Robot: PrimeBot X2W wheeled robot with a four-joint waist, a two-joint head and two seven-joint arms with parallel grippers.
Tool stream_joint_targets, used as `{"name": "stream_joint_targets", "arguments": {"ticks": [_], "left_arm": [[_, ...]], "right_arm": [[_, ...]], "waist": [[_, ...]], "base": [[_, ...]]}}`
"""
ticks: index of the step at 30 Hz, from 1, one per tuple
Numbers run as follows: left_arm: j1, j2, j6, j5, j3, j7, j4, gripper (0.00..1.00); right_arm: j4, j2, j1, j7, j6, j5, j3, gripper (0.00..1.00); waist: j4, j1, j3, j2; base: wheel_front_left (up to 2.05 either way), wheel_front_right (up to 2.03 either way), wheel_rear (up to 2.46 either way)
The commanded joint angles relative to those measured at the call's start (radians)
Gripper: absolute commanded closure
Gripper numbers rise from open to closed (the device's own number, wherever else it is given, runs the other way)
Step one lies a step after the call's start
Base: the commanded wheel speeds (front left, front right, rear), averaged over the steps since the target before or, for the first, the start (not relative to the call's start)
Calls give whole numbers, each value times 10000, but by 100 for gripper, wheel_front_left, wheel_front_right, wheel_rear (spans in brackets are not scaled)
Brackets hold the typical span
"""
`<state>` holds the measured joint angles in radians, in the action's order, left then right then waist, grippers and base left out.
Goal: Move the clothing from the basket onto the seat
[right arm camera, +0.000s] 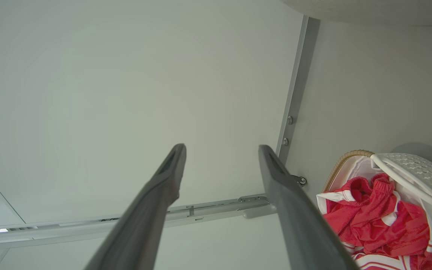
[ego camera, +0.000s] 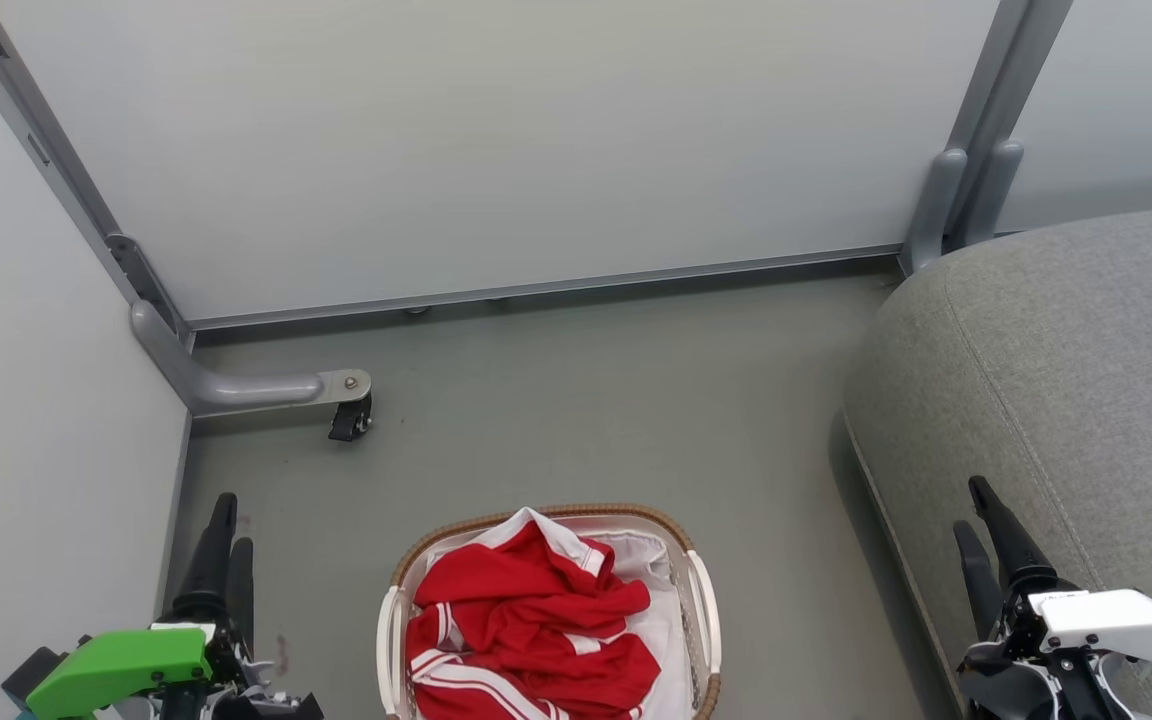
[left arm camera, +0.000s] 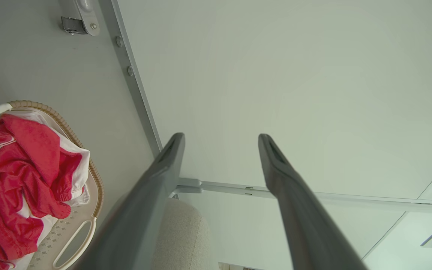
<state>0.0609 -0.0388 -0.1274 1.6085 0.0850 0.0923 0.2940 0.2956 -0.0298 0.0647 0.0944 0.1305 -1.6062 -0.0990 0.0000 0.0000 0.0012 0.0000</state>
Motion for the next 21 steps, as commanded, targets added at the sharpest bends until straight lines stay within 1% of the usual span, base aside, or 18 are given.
{"name": "stream_joint_targets", "arguments": {"ticks": [1, 4, 12, 18, 21], "left_arm": [[109, -30, -14, -110, -132, -118, -202, 0], [67, -34, -15, -180, -268, -260, -248, 0], [24, -46, -18, -581, -488, -625, -427, 0], [32, -54, -20, -1310, -646, -879, -569, 0], [49, -59, -21, -1866, -733, -1004, -659, 0]], "right_arm": [[-147, -77, 48, -131, 0, 155, 50, 0], [-122, -84, 10, -273, 0, 360, 65, 0], [-165, -102, -45, -639, 1, 1367, -70, 0], [-515, -114, -82, -896, 1, 2712, -168, 0], [-818, -121, -107, -1020, 1, 3706, -95, 0]], "waist": [[1, 0, -8, 0], [1, 0, -20, 0], [11, 0, -53, 0], [22, 0, -73, 0], [30, 0, -77, 0]], "base": [[0, 0, 0], [0, 0, 0], [0, 0, 0], [0, 0, 0], [0, 0, 0]]}}
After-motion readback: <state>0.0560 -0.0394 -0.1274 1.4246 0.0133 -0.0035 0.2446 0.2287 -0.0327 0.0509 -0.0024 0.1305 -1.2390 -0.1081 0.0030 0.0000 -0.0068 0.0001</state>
